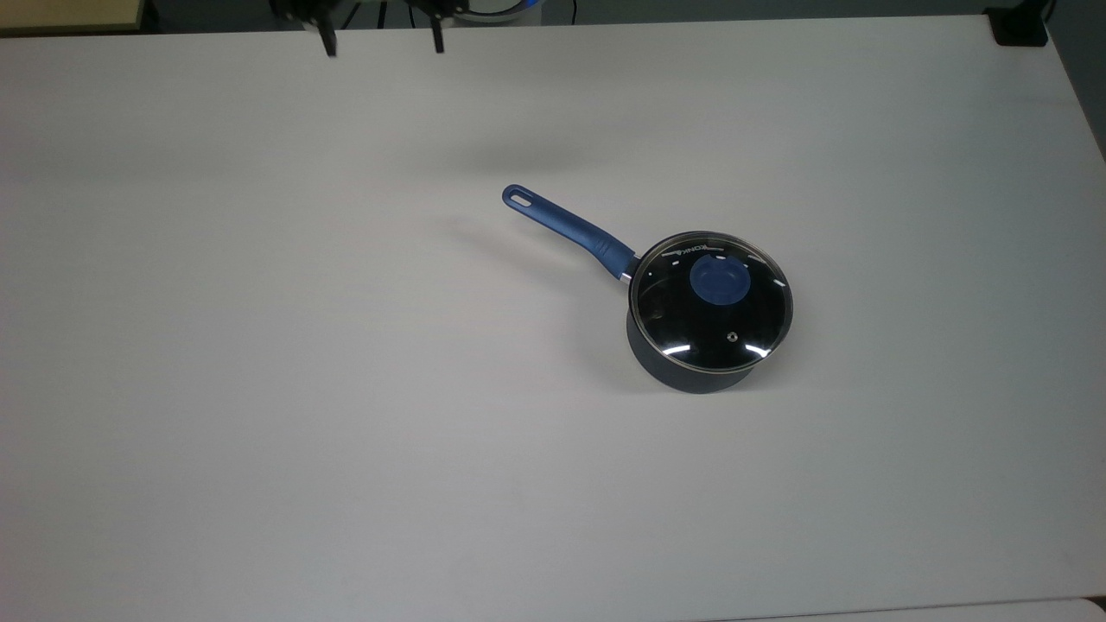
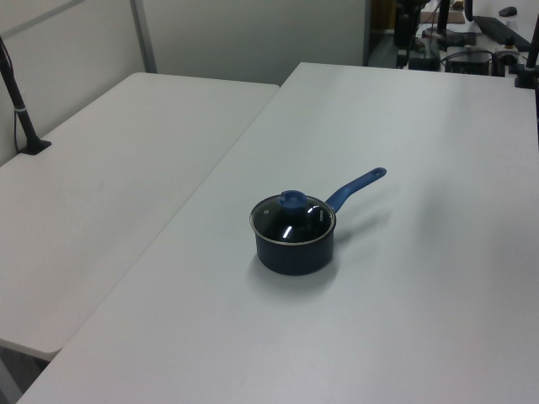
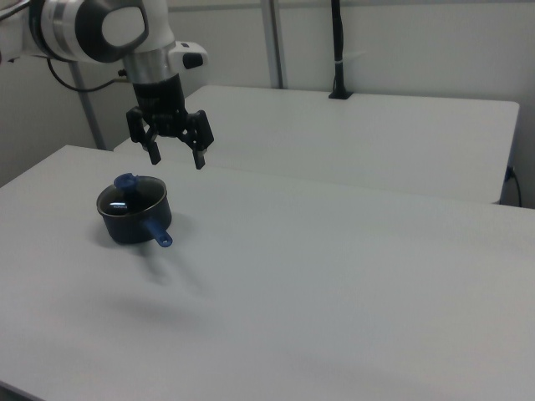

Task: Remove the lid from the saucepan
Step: 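Move the gripper down over the blue knob of the glass lid, then close the gripper on the blue lid knob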

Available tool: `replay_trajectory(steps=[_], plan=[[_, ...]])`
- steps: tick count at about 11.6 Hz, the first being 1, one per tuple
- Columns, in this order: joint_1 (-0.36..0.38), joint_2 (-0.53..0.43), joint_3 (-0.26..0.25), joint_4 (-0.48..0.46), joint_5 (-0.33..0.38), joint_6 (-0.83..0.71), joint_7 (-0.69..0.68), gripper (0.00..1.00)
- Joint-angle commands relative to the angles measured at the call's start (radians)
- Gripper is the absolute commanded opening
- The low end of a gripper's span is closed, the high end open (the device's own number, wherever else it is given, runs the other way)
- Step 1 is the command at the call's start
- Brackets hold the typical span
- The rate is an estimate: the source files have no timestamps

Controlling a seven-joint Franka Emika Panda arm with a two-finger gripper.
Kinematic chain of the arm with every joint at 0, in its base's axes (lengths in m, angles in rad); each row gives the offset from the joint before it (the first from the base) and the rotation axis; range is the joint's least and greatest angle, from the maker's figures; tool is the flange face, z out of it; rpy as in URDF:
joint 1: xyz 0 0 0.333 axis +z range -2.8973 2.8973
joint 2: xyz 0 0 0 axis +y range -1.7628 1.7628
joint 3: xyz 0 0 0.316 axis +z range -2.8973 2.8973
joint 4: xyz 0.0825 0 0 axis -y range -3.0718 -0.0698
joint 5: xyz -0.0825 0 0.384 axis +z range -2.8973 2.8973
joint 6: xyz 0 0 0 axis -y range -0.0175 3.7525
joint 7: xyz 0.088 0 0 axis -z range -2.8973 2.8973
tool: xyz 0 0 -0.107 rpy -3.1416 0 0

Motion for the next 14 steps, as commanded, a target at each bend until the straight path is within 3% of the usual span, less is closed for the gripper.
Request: replay_trajectory(steps=[1,4,6,8,11,14], plan=[[0.003,0.084,0.116,0.046,0.004,0.111,0.049,1.0],[0.072,0.251,0.228,0.145,-0.05,0.256,0.426,1.0],[0.171,0.383,0.223,0.269,-0.083,0.306,0.571,1.0],[0.252,0.442,0.214,0.274,-0.113,0.409,0.686,1.0],[0.309,0.523,0.217,0.268,-0.248,0.478,0.839,1.0],[0.313,0.54,0.217,0.256,-0.256,0.48,0.849,1.0]])
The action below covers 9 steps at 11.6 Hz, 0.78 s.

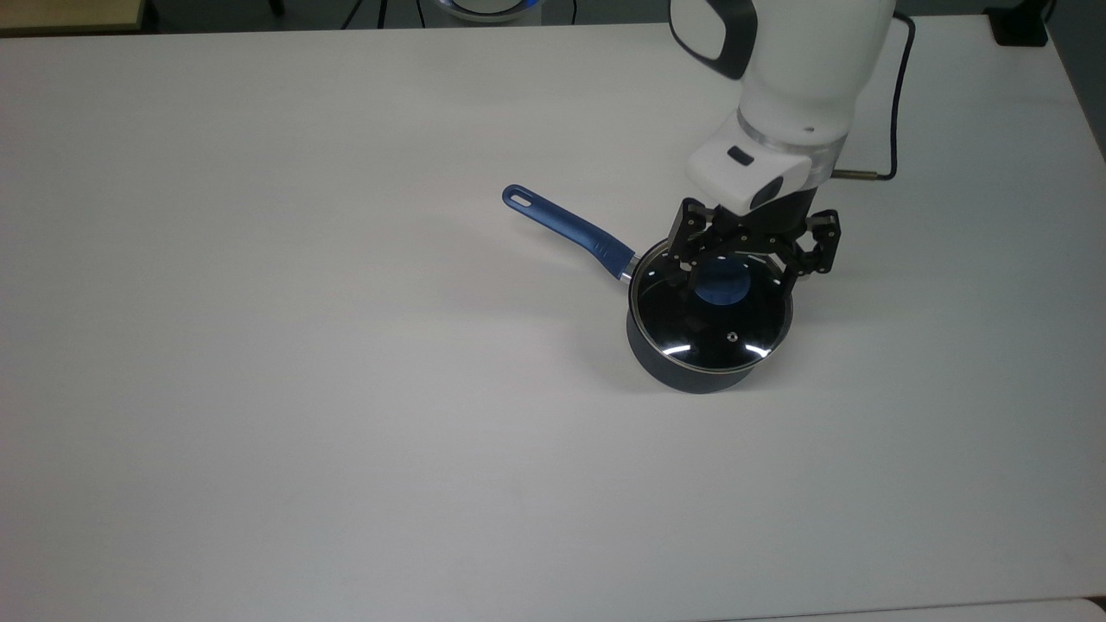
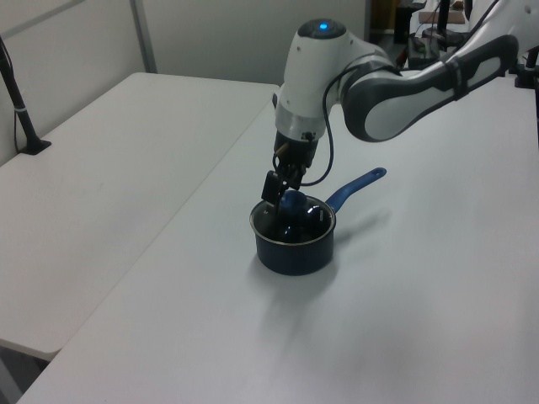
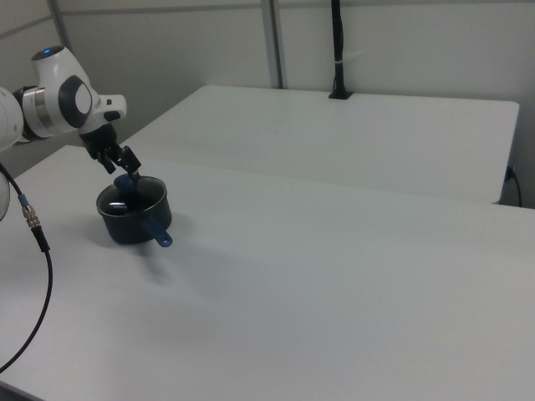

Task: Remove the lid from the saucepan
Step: 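Close the gripper on the blue lid knob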

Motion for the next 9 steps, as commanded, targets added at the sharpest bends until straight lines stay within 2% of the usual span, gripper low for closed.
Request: replay_trajectory(steps=[1,9], plan=[[0.016,0.01,-0.016,0.003,-0.023,0.007,0.018,1.0],[0.018,-0.01,-0.012,-0.016,-0.113,-0.032,0.023,1.0]])
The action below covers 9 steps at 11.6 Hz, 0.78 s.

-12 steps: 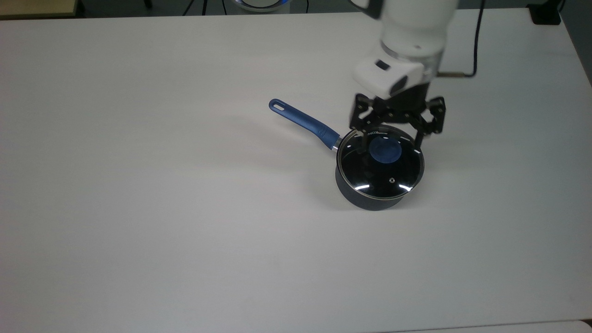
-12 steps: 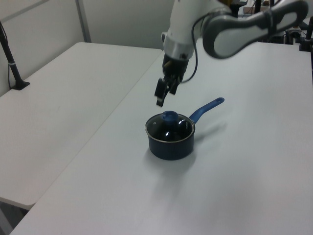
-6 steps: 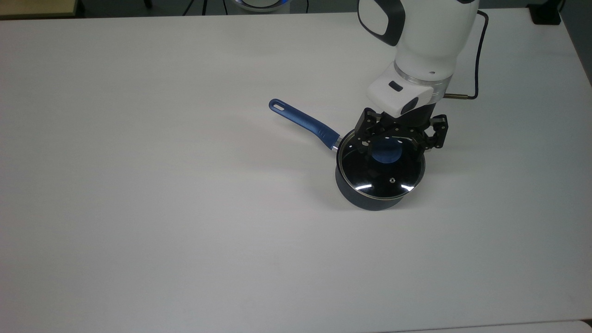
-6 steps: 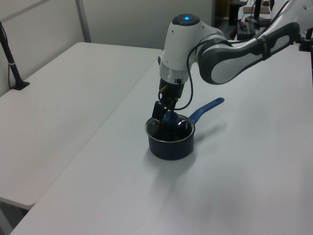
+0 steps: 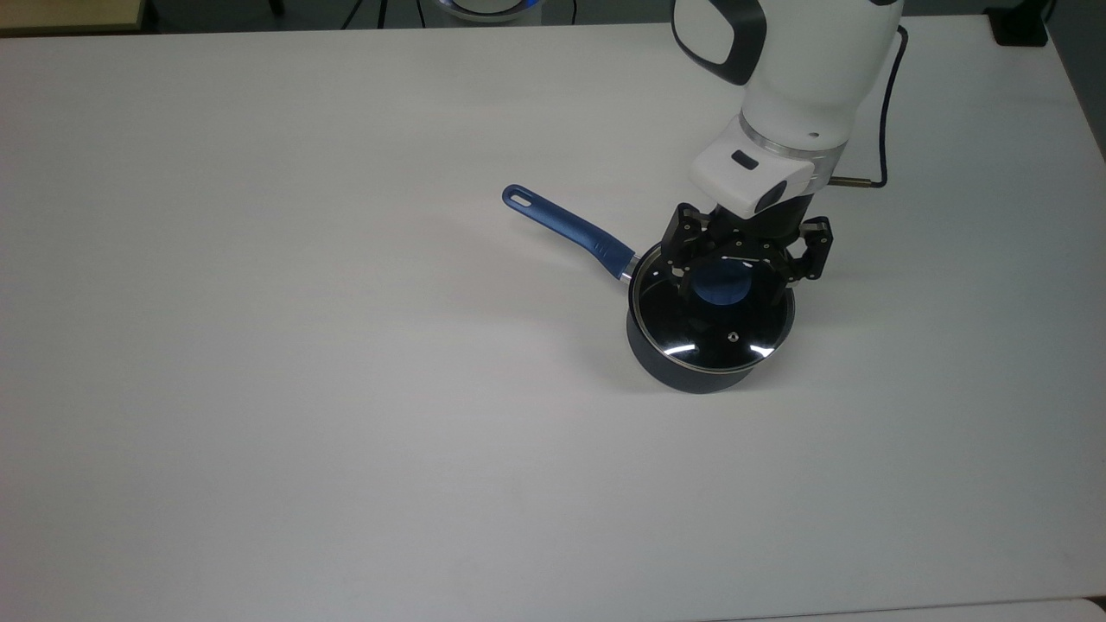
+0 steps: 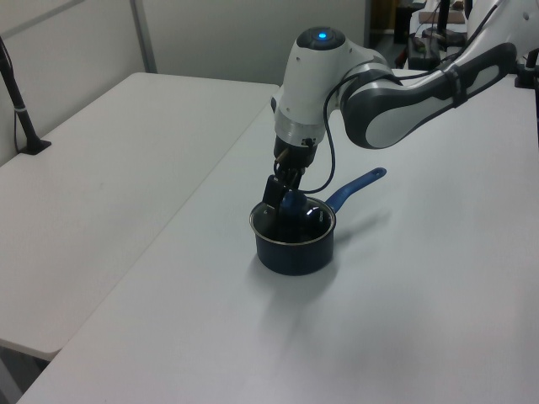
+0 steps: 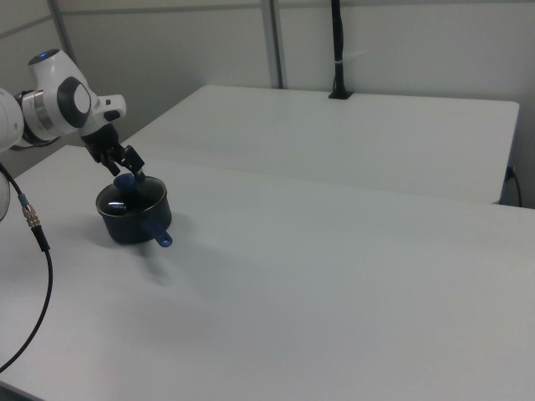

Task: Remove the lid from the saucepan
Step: 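Close the gripper on the blue lid knob, then lift the glass lid off the saucepan and carry it aside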

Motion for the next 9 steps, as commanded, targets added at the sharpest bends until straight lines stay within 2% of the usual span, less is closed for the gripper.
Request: replay_trajectory(steps=[1,3,6,7,9], plan=[[0.014,-0.017,-0.011,-0.019,-0.037,-0.028,0.021,1.0],[0.019,-0.015,-0.008,-0.039,-0.035,-0.028,0.023,1.0],[0.016,-0.021,-0.003,-0.037,-0.021,-0.029,0.06,0.48],[0.01,-0.029,-0.002,-0.039,-0.018,-0.037,0.058,0.4],[0.002,-0.067,0.0,-0.039,-0.018,-0.077,0.051,0.39]])
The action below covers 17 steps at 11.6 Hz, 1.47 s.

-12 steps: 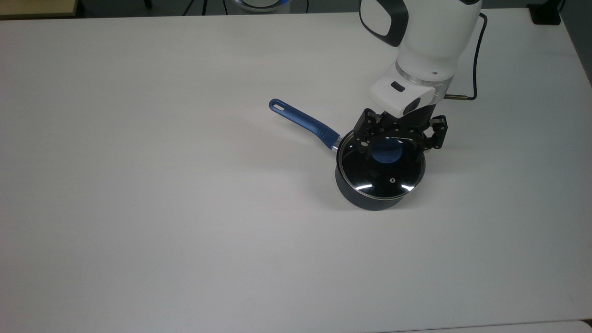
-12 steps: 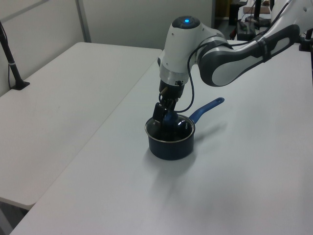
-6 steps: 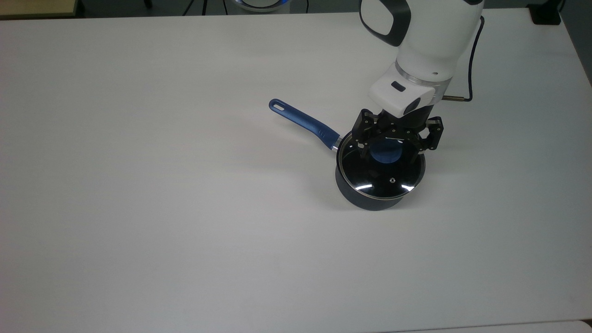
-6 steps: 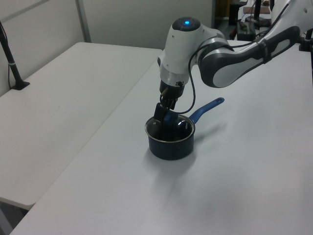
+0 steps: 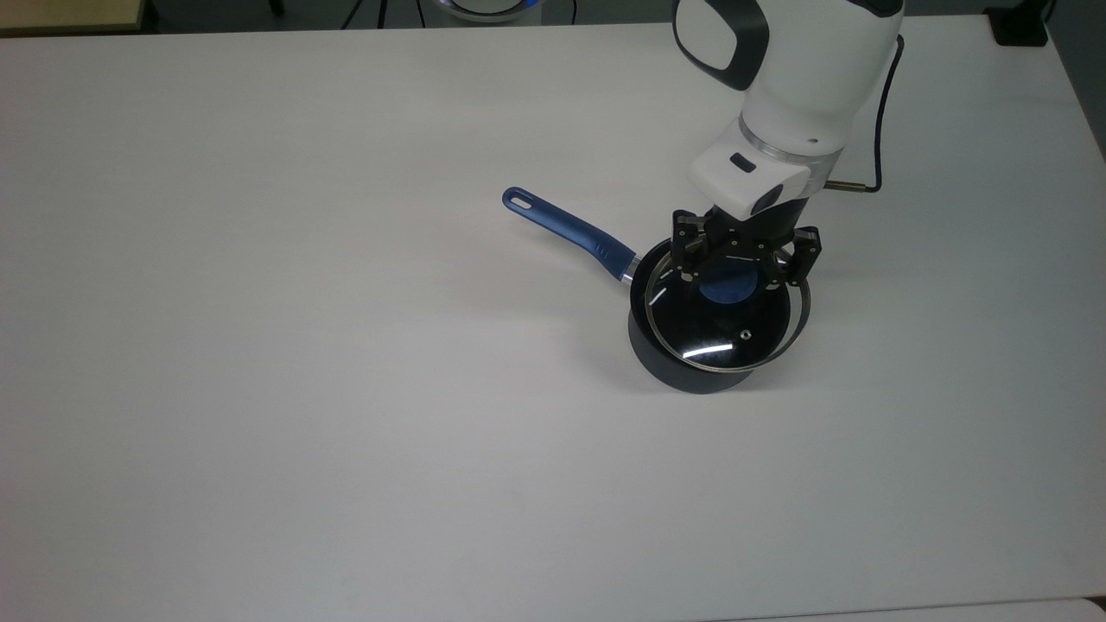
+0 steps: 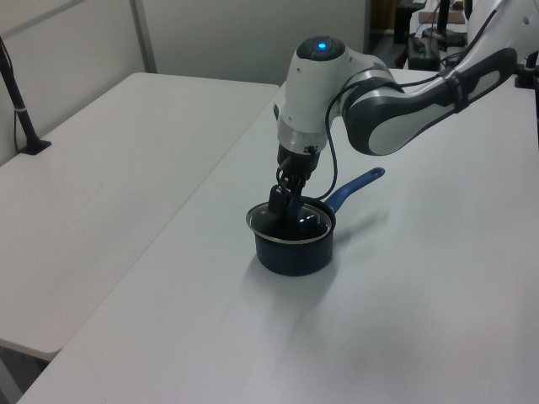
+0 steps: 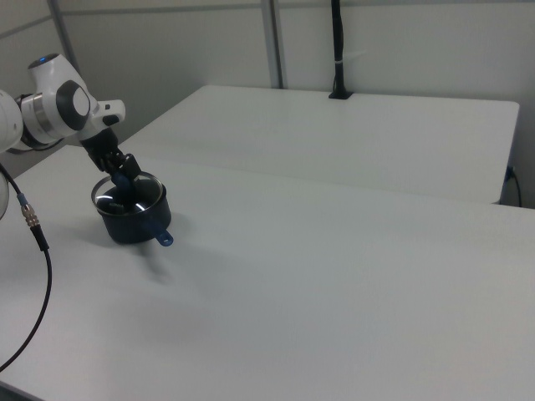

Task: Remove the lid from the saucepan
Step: 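Lift the glass lid off the saucepan and carry it aside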

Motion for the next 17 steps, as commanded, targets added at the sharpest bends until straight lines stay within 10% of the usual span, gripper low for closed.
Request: replay_trajectory(steps=[1,4,9,11,17], plan=[[-0.015,-0.094,-0.002,-0.025,-0.002,-0.08,-0.013,0.39],[-0.117,-0.253,0.016,-0.069,0.082,-0.225,-0.262,0.39],[-0.415,-0.643,0.018,-0.523,0.196,-0.413,-0.999,0.4],[-0.549,-0.664,0.012,-0.615,0.182,-0.393,-1.221,0.41],[-0.723,-0.541,0.012,-0.834,0.176,0.128,-1.218,0.41]])
